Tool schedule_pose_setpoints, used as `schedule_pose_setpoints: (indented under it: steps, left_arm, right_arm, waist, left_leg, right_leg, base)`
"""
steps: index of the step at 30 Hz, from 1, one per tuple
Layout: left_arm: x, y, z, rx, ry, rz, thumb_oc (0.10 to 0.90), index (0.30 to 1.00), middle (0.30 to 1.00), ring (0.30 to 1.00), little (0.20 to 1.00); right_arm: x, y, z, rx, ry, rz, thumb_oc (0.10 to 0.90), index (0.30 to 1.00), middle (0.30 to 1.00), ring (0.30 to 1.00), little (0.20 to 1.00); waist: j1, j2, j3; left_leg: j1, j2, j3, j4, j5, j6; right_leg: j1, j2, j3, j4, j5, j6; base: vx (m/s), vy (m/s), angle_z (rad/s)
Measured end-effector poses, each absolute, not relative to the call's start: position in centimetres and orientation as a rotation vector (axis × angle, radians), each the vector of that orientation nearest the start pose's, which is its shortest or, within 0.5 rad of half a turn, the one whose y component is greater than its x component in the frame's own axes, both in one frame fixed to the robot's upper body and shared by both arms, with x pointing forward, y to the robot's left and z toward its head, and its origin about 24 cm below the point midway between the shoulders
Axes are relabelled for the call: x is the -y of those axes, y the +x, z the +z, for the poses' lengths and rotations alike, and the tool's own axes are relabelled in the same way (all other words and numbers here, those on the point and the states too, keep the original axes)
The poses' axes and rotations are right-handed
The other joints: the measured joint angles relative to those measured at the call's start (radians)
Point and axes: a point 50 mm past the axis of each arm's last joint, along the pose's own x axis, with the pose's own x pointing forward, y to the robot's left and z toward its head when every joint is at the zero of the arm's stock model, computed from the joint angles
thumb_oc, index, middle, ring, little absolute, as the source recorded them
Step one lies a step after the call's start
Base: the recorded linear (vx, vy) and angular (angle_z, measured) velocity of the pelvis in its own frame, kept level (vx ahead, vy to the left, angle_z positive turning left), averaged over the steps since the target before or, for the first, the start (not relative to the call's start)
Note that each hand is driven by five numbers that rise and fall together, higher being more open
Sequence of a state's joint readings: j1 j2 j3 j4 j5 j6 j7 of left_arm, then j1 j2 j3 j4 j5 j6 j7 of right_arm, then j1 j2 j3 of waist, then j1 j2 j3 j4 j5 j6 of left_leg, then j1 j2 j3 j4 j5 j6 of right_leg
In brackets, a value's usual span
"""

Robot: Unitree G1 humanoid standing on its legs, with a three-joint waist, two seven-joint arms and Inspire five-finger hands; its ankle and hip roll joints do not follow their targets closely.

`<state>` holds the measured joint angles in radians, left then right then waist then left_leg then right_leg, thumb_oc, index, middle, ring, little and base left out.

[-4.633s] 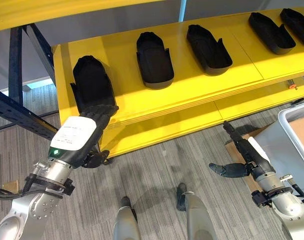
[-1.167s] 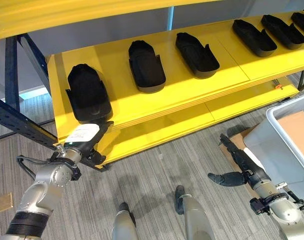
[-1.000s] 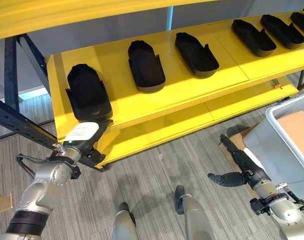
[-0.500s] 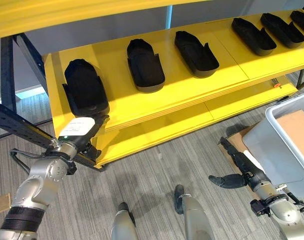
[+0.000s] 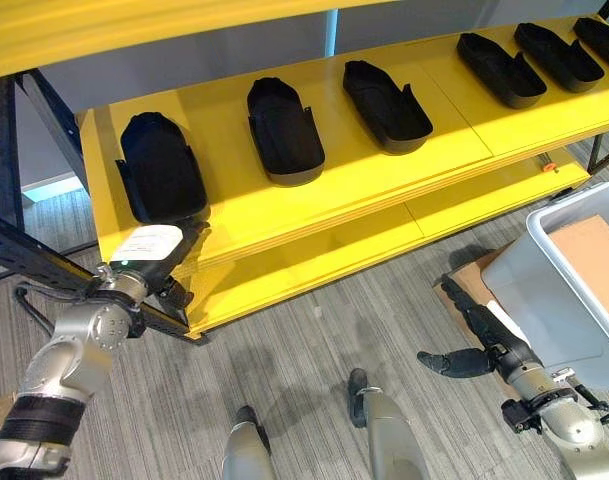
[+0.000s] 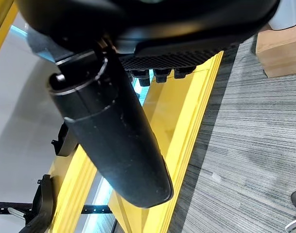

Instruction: Move parts from the plastic box to the shelf.

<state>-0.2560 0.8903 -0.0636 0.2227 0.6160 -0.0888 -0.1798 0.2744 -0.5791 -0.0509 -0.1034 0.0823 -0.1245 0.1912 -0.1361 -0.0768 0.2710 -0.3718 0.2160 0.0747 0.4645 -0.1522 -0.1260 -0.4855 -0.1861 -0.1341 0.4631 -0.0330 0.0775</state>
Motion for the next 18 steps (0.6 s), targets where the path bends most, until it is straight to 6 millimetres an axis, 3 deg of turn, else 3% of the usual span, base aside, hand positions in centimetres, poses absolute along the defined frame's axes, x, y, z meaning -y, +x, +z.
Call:
schedule_pose_setpoints:
  steps: [18]
  left_arm:
    - [-29.89,30.44,13.31,-0.084,1.511,-0.121,0.9,1.0,1.0,1.0,1.0]
  right_arm:
    - [25.31,19.83,5.19,-0.085,-0.496,0.199,0.9,1.0,1.0,1.0,1.0]
  waist:
    - [-0.003,-0.001,0.001]
  left_leg:
    - [0.002,0.004,0.002,-0.001,-0.001,-0.001]
  right_leg:
    - [0.0,0.004,0.002,-0.001,0.0,0.0]
  base:
    - [0.0,0.0,0.0]
